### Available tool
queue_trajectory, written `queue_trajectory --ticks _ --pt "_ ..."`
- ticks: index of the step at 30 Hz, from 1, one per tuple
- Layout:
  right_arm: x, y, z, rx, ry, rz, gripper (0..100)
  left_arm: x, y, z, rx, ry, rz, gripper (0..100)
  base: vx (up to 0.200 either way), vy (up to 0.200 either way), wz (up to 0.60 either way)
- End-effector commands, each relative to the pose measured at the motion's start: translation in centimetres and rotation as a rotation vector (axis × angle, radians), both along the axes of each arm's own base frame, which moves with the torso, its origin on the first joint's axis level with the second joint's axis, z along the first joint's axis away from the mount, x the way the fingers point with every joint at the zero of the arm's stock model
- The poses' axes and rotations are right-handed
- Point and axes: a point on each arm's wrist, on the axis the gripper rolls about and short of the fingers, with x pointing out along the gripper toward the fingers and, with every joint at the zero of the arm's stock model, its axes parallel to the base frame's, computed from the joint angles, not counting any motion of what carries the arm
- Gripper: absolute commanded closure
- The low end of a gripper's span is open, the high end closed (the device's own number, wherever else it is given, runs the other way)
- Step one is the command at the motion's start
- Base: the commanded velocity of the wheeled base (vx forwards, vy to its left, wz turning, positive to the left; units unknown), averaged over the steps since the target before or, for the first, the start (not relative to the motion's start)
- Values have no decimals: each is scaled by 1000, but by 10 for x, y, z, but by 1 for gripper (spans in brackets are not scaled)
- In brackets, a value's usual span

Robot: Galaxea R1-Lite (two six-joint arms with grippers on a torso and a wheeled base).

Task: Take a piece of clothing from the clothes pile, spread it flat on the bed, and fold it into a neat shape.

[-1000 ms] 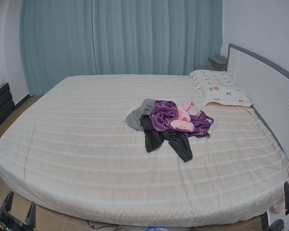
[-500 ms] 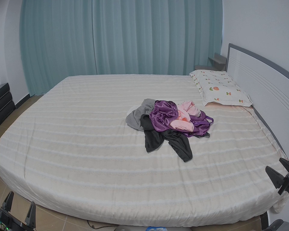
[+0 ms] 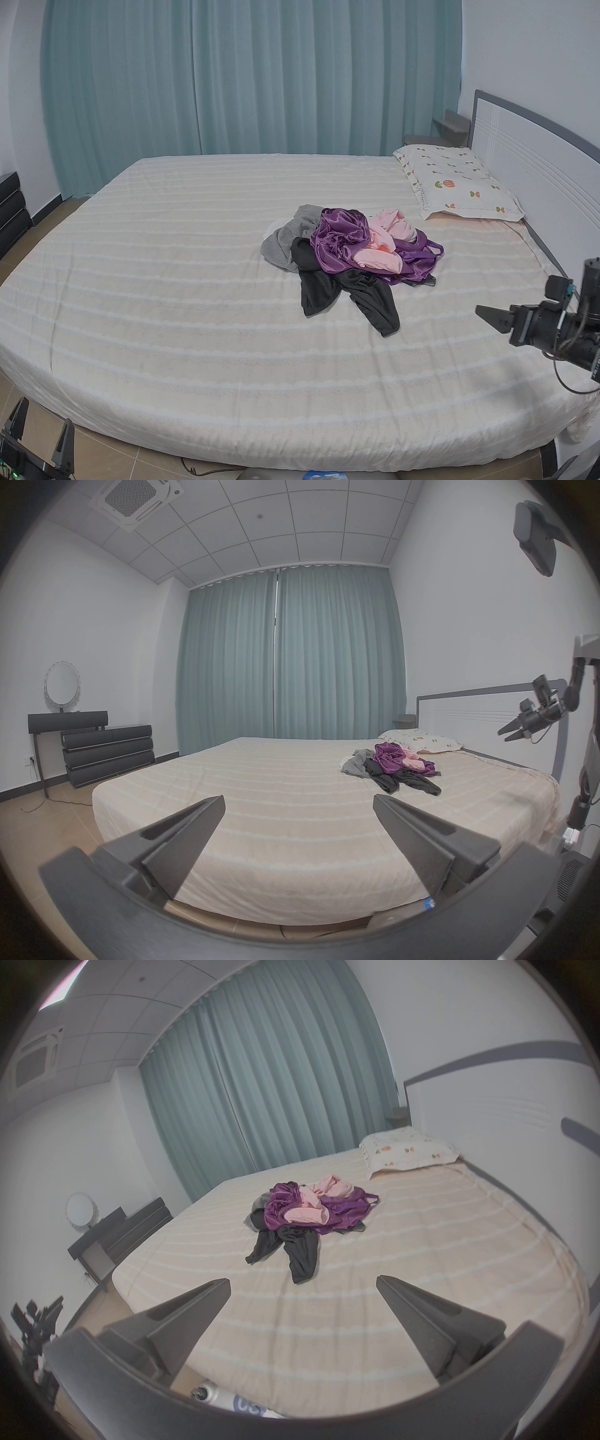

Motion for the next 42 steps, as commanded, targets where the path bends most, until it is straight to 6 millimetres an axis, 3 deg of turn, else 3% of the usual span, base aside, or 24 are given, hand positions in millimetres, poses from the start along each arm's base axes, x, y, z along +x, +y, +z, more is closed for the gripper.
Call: queue_trajectory --ticks 1,6,8,10,17,30,42 --pt "117 43 -75 102 168 -34 0 0 0 -5 -1 -1 1 0 0 0 0" --pt "155 60 -101 127 173 -80 0 0 0 -5 -1 -1 1 0 0 0 0" --pt "158 62 -102 128 172 -82 0 0 0 -5 -1 -1 1 0 0 0 0" --pt "180 69 -118 130 174 -85 0 0 0 -5 -1 -1 1 0 0 0 0" --pt "208 76 -155 121 196 -93 0 0 0 -5 -1 -1 1 0 0 0 0" --pt "237 87 -184 115 207 -94 0 0 0 -5 -1 -1 0 0 0 0 0" --pt "244 95 -183 131 208 -83 0 0 0 -5 -1 -1 1 0 0 0 0"
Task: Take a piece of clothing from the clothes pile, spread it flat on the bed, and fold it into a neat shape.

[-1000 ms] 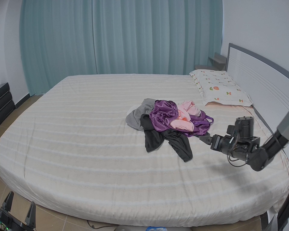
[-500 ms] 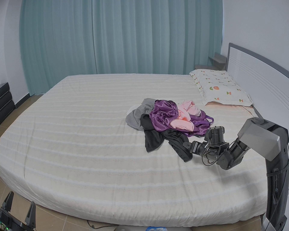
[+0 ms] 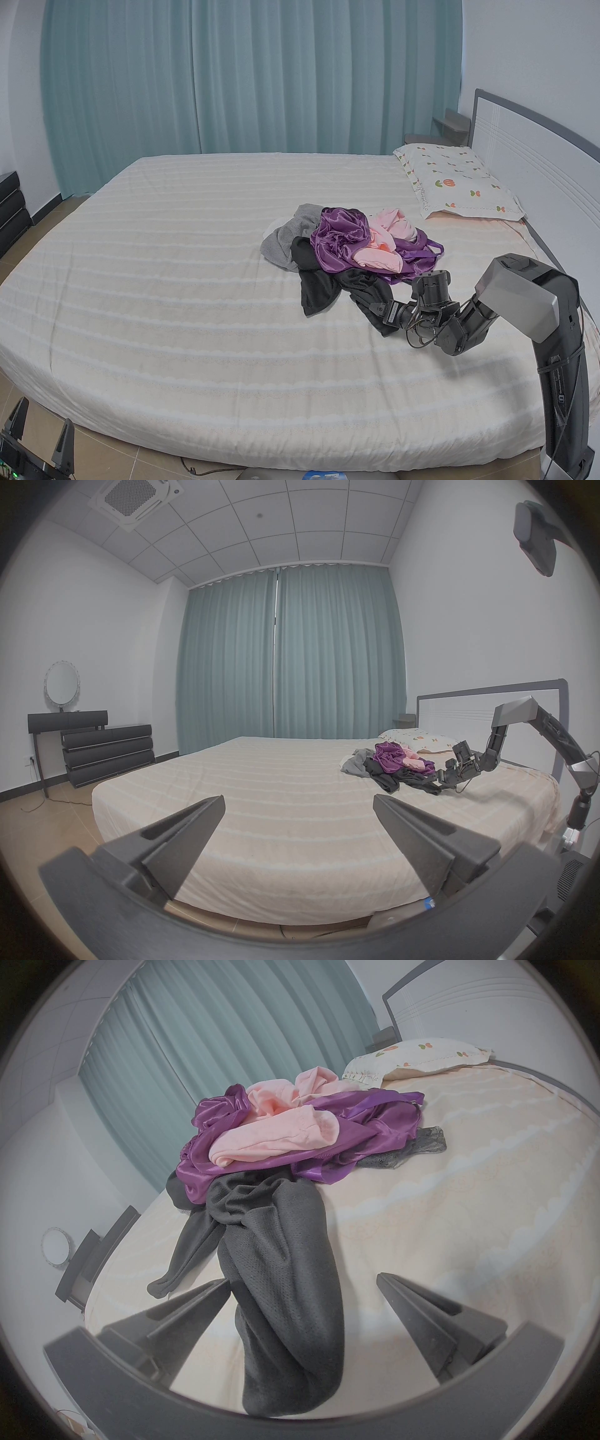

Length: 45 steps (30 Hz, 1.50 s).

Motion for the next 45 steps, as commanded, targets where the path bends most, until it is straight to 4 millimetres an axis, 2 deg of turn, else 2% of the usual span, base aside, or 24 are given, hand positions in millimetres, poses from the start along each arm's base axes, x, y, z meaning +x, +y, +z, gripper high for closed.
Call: queue_trajectory --ticks 1,3,4,13,18,19,23,26,29,30,34,45 --pt "1 2 1 6 -2 8 0 0 0 -5 0 -1 1 0 0 0 0" --pt "1 2 1 9 -1 12 0 0 0 -5 0 -1 1 0 0 0 0" --pt "1 3 1 9 -3 13 100 0 0 -5 0 -1 1 0 0 0 0" --pt "-4 8 4 13 -6 25 100 0 0 -5 0 -1 1 0 0 0 0" --pt "-13 8 28 76 -39 13 100 0 0 -5 0 -1 1 0 0 0 0" --pt "-20 6 38 98 -47 24 100 0 0 -5 0 -1 1 0 0 0 0" --pt "-36 0 56 147 -68 52 100 0 0 -5 0 -1 1 0 0 0 0" --pt "-56 -3 73 221 -95 67 100 0 0 -5 0 -1 1 0 0 0 0" --pt "-62 -3 79 237 -106 76 100 0 0 -5 0 -1 1 0 0 0 0" --pt "-76 -3 88 271 -120 84 100 0 0 -5 0 -1 1 0 0 0 0" --pt "-91 0 102 314 -156 97 100 0 0 -5 0 -1 0 0 0 0 0" --pt "-129 12 163 412 -284 174 100 0 0 -5 0 -1 1 0 0 0 0"
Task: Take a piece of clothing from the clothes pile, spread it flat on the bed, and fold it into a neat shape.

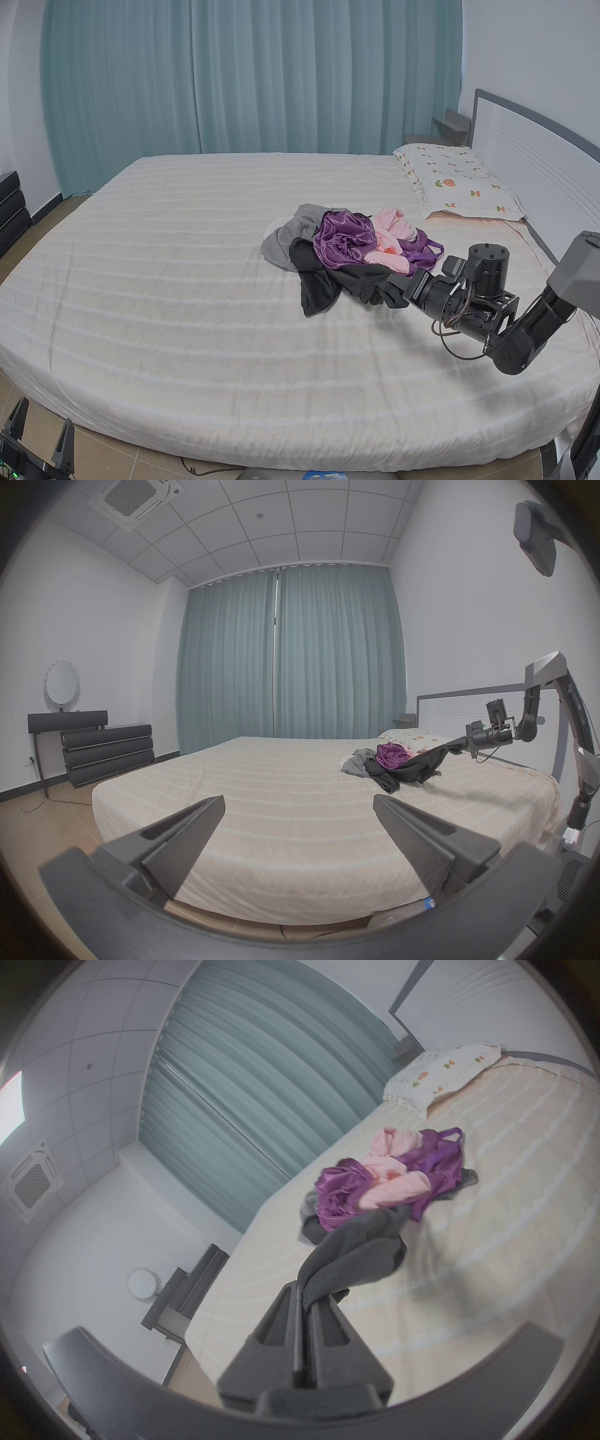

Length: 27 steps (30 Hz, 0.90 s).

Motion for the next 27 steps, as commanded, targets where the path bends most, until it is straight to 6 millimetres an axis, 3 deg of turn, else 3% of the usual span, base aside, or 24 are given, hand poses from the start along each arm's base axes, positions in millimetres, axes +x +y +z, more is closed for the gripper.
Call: queue_trajectory --ticks 1,11,27 --pt "-26 6 44 53 -108 48 100 0 0 -5 -1 0 1 0 0 0 0" --pt "-63 4 98 124 -255 97 100 0 0 -5 -1 0 1 0 0 0 0" --pt "-90 -7 120 151 -323 109 100 0 0 -5 16 -1 -11 0 0 0 0"
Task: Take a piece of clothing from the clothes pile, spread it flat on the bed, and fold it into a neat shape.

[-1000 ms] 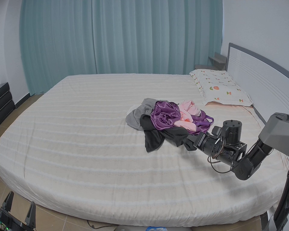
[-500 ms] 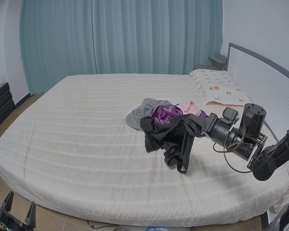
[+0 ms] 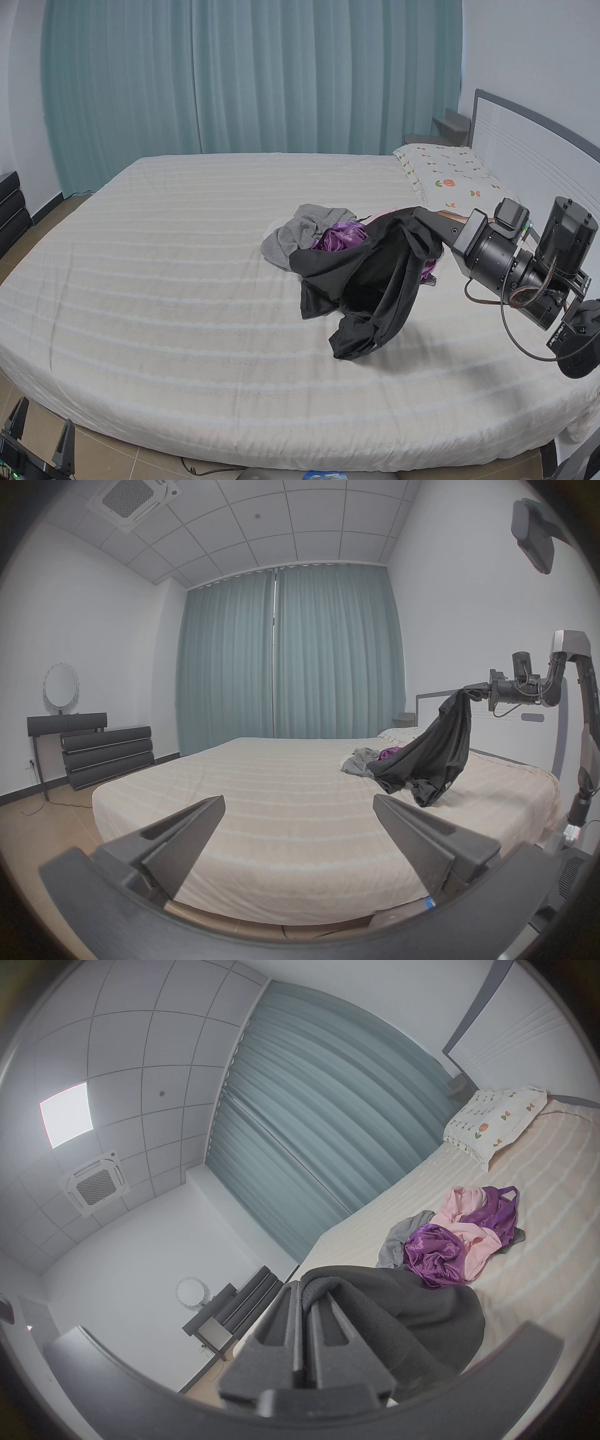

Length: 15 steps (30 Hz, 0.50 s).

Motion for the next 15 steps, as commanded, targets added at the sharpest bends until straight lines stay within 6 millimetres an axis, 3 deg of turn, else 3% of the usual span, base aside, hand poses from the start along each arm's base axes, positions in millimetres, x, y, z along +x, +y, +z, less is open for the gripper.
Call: queue_trajectory --ticks 1,15 --pt "-15 -3 10 15 -26 19 100 0 0 -5 8 -1 -9 0 0 0 0" --pt "-25 -4 4 -20 -21 23 100 -1 0 1 14 -38 -9 0 0 0 0"
